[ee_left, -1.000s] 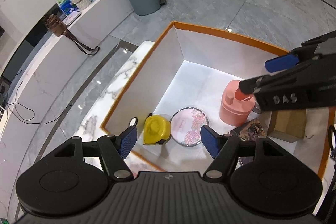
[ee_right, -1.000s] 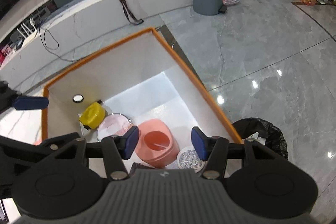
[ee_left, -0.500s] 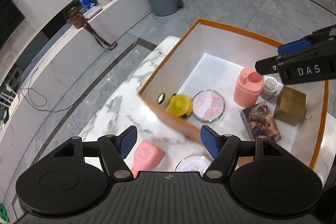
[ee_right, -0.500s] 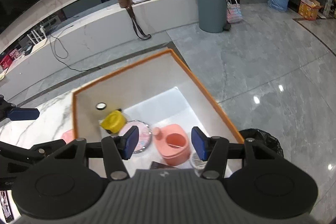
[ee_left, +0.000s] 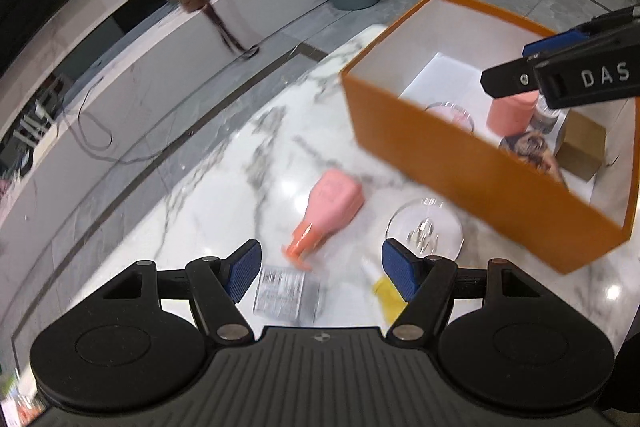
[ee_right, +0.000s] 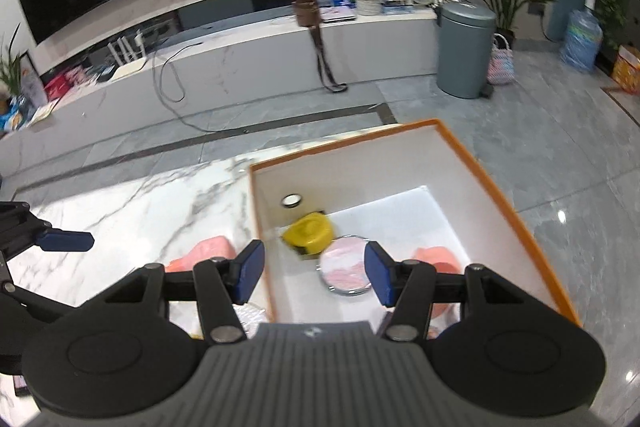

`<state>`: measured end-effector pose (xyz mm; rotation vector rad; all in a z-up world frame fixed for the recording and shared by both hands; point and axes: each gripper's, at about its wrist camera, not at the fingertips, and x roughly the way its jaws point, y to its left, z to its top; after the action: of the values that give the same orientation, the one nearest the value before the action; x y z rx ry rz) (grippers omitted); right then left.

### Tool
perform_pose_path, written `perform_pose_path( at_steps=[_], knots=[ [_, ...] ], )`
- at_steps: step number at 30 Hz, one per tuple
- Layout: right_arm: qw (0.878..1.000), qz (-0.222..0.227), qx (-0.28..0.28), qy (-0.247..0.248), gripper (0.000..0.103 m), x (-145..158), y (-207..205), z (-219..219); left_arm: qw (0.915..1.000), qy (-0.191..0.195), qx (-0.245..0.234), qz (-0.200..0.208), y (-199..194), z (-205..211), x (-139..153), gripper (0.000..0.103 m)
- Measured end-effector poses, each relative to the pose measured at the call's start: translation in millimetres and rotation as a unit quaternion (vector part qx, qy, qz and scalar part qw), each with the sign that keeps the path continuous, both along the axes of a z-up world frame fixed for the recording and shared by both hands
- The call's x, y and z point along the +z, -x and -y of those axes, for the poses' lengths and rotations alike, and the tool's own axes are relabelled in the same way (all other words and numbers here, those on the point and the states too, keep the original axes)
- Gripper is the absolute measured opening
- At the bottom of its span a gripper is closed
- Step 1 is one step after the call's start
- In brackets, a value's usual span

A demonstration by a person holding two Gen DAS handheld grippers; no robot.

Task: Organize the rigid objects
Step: 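Move both tools back over the table toward the remaining items, then grasp the clear cube box with the left tool while the right tool grasps the gold compact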

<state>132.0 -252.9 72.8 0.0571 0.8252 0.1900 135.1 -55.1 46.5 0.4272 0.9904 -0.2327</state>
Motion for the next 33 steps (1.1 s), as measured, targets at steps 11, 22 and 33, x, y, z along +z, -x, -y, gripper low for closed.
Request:
perform_pose_path(
  at_steps=[11,22,33],
  knots=[
    [0.999,0.022,0.038,0.014,0.056,-9.2,29.1,-59.5,0.9983,0.05,0.029,0.004,35.1,-50.7,-27.6,0.082],
    [0.997,-0.001,0.065,0.043,0.056,-63.9,65.6,-87.4,0.9914,0.11,0.064,0.03,62.3,-88.6,-69.1,0.083],
    [0.997,-0.005,0.04,0.073,0.059,-114.1,75.1,-91.9,0.9879,0.119,0.088,0.047,49.5,-99.3,-91.5,0.089]
  ],
)
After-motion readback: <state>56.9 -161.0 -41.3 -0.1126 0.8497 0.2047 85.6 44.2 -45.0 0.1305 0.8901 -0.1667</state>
